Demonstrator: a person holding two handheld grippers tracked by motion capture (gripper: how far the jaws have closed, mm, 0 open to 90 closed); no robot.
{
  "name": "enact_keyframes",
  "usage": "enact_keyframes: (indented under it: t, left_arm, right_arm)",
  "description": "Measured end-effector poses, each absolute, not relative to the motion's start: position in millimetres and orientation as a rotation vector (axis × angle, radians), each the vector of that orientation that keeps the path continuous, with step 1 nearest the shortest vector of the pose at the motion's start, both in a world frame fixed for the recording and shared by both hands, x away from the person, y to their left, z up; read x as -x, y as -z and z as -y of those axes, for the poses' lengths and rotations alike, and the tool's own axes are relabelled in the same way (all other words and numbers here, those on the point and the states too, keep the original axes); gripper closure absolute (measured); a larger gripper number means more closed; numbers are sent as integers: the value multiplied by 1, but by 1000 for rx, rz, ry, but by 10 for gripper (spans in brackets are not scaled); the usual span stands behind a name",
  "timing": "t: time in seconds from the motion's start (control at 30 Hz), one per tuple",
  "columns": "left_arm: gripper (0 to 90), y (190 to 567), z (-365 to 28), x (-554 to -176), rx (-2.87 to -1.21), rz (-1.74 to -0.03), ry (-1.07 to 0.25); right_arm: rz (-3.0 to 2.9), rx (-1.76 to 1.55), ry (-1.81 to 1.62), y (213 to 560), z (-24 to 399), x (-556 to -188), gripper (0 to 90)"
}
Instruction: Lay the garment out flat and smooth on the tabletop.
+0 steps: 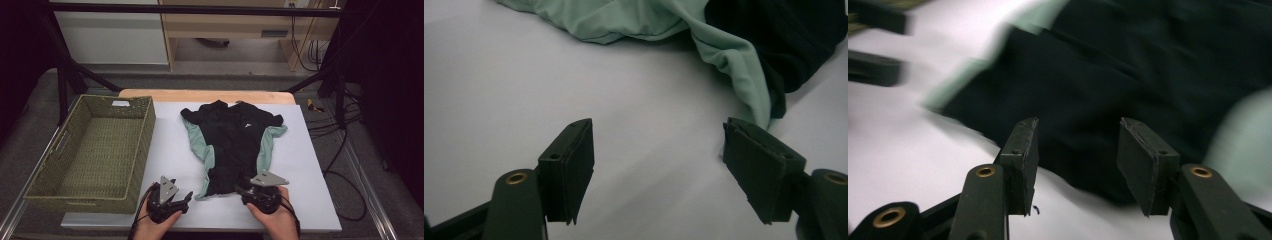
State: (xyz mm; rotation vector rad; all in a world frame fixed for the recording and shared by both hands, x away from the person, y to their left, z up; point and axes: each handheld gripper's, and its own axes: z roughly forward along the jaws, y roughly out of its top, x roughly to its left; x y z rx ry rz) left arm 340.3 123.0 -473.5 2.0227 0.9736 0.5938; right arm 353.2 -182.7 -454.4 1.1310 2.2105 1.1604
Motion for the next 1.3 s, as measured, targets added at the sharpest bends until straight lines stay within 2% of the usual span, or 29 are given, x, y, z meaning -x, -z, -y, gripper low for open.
enact_keyframes:
  t: [0.23,0.53,0.6,0.73,1.03,1.17,1.2,1.3]
  left_arm:
    - [353,472,-111,-336,-2035,-930,-568]
    - [406,471,-109,-338,-2021,-934,-556]
    - [423,470,-107,-337,-2025,-922,-547]
    - [470,470,-99,-339,-2045,-899,-534]
    - [547,475,-85,-342,-2085,-883,-470]
    - [580,477,-75,-349,-2118,-872,-479]
    - [610,477,-73,-351,-2128,-863,-480]
    - [782,478,-75,-353,-2142,-843,-453]
  right_arm:
    - [-2049,-1381,-1096,467,231,-354,525]
    - [-2092,-1418,-1093,480,223,-367,518]
    - [-2107,-1412,-1078,483,218,-373,539]
    - [-2135,-1420,-1085,484,215,-382,834]
    - [-2087,-1396,-1116,456,241,-361,859]
    - [-2089,-1380,-1099,451,253,-354,858]
    - [-2090,-1384,-1094,452,254,-354,858]
    - [-2106,-1372,-1083,456,254,-357,854]
